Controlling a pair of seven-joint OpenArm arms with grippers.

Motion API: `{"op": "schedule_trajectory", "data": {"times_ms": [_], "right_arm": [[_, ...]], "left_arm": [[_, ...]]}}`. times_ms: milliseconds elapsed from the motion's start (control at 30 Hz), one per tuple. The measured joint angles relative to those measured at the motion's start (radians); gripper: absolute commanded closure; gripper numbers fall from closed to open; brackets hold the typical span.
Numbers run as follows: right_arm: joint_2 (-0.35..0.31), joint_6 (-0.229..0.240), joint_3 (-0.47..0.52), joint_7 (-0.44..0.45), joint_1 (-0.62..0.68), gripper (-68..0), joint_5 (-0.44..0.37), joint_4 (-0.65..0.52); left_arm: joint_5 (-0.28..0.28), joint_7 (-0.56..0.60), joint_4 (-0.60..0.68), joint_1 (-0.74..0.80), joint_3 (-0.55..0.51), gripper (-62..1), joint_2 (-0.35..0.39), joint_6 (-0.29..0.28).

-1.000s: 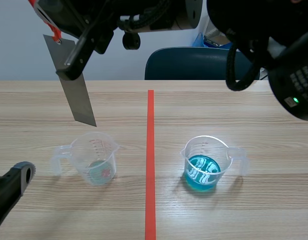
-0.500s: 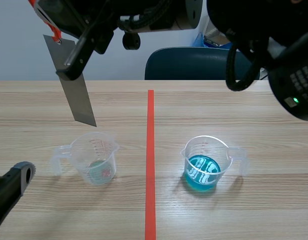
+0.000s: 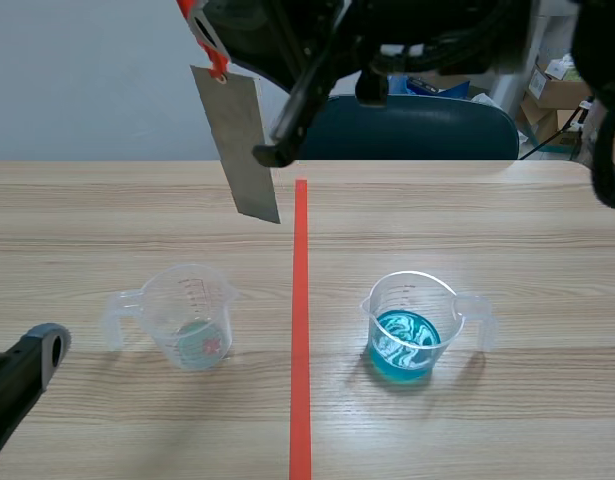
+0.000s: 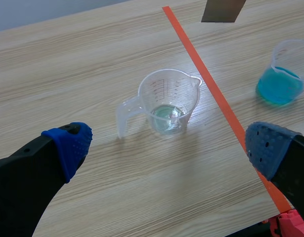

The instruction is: Do the redox reaction experiment

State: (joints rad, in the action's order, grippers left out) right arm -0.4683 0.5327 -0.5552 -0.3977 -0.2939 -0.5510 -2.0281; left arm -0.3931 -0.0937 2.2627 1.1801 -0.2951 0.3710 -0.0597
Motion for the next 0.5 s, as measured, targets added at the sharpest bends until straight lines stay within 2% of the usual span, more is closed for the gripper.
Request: {"op": "schedule_trajectory", "data": {"times_ms": [367, 500], "right_arm": [[-0.241, 0.001, 0.21, 0.143, 0.198, -0.8, -0.019, -0.053], [-0.322, 0.03, 0.294, 0.198, 0.278, -0.8, -0.023, -0.053]], "left_arm": [[0.0, 0.0, 0.0, 0.0, 0.0, -62.3, 0.0, 0.0], [0.0, 0.0, 0.0, 0.0, 0.0, -62.3, 0.0, 0.0]]}}
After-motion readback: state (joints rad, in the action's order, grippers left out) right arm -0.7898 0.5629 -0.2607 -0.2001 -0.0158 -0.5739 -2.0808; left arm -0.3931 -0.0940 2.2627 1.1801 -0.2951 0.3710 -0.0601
